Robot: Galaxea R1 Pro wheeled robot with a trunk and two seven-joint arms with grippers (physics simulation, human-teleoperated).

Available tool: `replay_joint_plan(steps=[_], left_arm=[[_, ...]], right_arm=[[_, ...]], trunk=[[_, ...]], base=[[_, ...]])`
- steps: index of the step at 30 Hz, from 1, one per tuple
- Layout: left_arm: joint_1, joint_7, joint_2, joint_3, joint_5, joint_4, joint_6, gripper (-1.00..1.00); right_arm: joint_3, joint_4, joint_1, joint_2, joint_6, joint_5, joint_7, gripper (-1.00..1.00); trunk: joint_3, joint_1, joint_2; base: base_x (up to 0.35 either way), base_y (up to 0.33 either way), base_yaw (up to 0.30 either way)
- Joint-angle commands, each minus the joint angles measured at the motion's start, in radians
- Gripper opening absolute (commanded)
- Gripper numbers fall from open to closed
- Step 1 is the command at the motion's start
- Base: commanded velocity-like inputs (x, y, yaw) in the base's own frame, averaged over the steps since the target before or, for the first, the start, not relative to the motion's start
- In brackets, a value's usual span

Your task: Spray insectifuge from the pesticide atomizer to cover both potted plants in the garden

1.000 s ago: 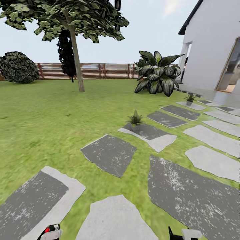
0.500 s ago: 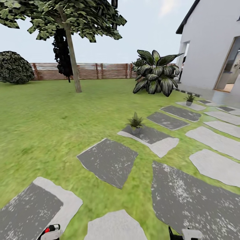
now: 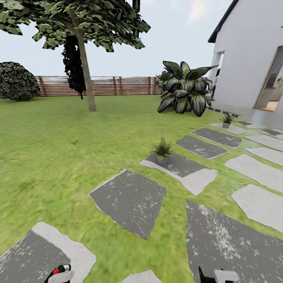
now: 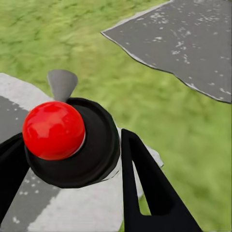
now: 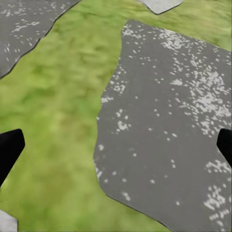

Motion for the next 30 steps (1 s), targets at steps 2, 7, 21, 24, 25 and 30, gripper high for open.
replay_joint_plan(steps=[2,7,21,24,25,30], left_arm=[[-0.001,0.0,0.0,-0.003,0.008,0.001,-0.003,-1.0],[-0.001,0.0,0.001,-0.003,0.008,0.001,-0.003,-1.0],[-0.001,0.0,0.0,-0.003,0.008,0.001,-0.003,-1.0],[-0.001,0.0,0.0,-0.003,0.008,0.001,-0.003,-1.0],[-0.001,0.0,0.0,-0.003,0.008,0.001,-0.003,-1.0],[-0.001,0.0,0.0,-0.003,0.007,0.001,-0.003,-1.0]], right_arm=[[-0.008,0.001,-0.001,0.001,-0.003,0.01,0.0,1.0],[-0.008,0.001,-0.001,0.0,-0.003,0.01,-0.001,1.0],[-0.009,0.001,-0.001,0.0,-0.003,0.01,0.0,1.0],[-0.01,0.001,-0.001,-0.004,-0.002,0.01,0.0,1.0],[-0.01,0.001,-0.001,-0.006,-0.002,0.01,0.0,1.0],[-0.01,0.001,-0.001,-0.008,-0.002,0.01,0.0,1.0]], trunk=[[-0.001,0.0,0.0],[-0.001,0.0,0.0],[-0.001,0.0,0.0],[-0.001,0.0,0.0],[-0.001,0.0,0.0],[-0.001,0.0,0.0]], base=[[0.335,0.081,0.0],[0.335,0.081,-0.004],[0.335,0.081,-0.127],[0.335,0.081,-0.002],[0.335,0.081,-0.001],[0.335,0.081,0.0]])
